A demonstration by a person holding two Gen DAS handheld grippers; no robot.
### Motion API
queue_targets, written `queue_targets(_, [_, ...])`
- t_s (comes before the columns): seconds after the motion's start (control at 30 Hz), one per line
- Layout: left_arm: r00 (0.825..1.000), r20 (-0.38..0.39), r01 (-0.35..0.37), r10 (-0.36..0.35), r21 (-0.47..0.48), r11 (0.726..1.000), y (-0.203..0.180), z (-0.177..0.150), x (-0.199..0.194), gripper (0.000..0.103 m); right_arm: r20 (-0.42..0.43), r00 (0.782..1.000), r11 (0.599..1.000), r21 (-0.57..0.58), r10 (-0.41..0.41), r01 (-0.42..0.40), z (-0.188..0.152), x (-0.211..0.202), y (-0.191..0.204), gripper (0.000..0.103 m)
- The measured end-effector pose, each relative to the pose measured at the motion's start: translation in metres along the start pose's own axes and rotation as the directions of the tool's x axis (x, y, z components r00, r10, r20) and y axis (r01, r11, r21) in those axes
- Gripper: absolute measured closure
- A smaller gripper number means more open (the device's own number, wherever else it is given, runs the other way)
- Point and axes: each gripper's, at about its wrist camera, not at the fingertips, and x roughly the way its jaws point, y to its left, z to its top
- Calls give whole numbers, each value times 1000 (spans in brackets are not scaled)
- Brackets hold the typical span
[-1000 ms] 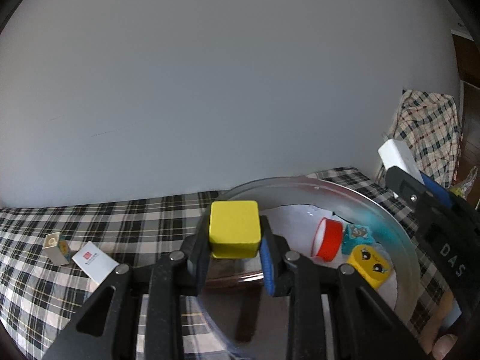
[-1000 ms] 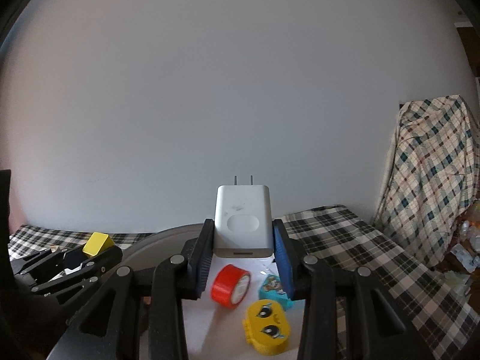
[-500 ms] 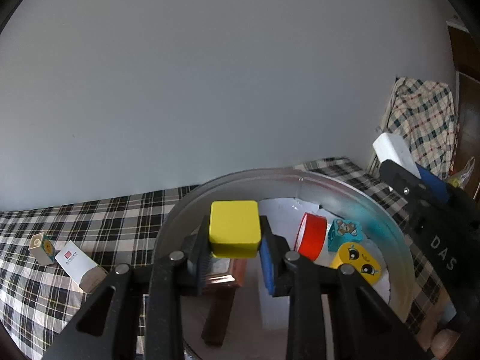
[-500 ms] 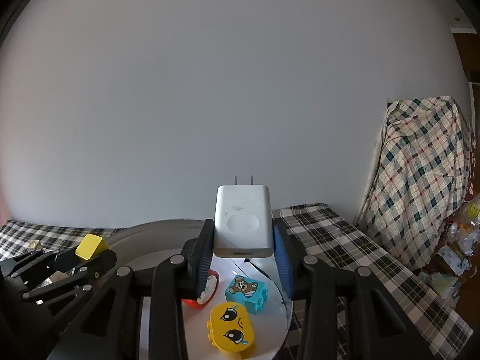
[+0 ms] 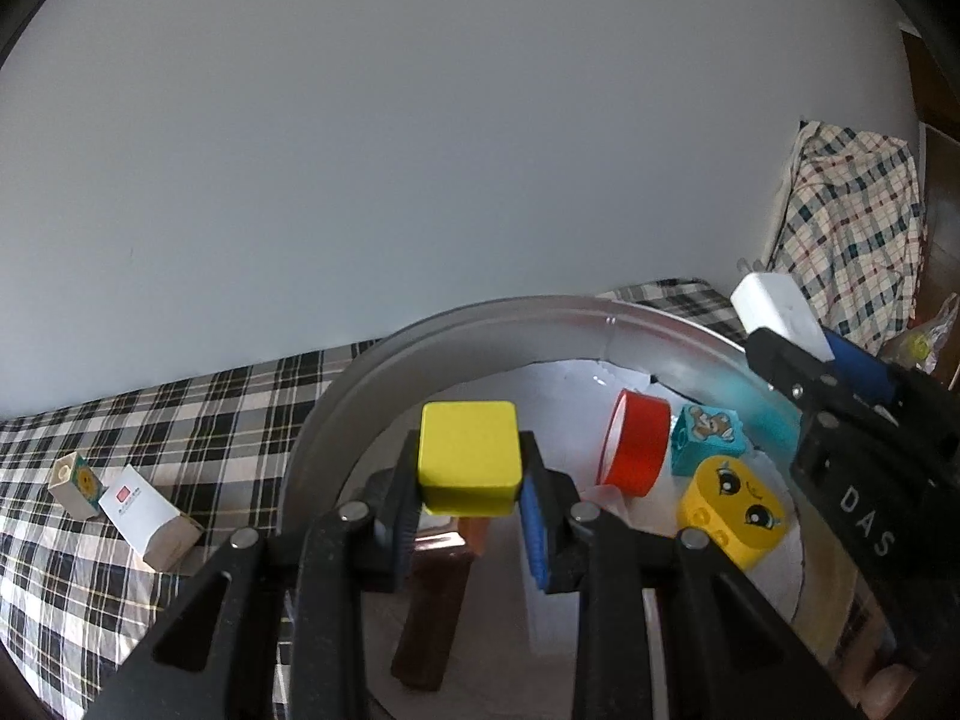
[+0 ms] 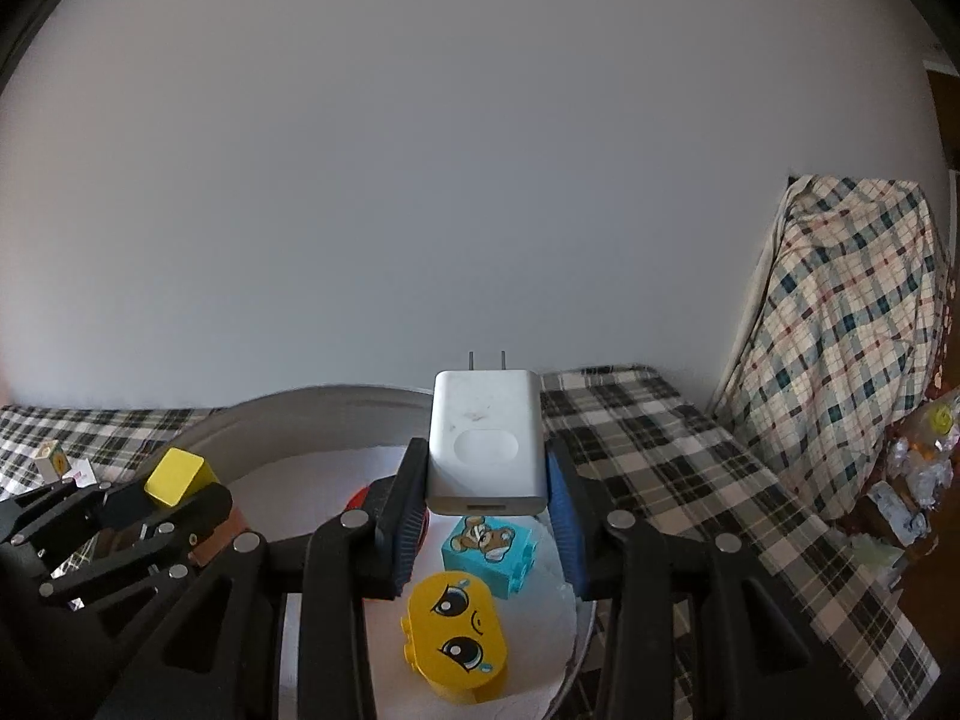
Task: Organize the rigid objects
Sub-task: 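Lower the white charger with the right tool while the left tool lowers the yellow cube into the tin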
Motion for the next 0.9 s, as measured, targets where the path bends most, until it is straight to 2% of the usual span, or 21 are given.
queue_targets(0.6, [1000, -25, 8, -8, 17, 1000, 0, -1, 7, 76, -80, 997, 1000, -10, 21, -22, -8, 15, 6, 62])
queue_targets(0.9, [1000, -25, -12, 13, 27, 1000, -4, 0, 5, 75, -122, 991, 999, -19, 44, -47, -12, 24, 10, 62])
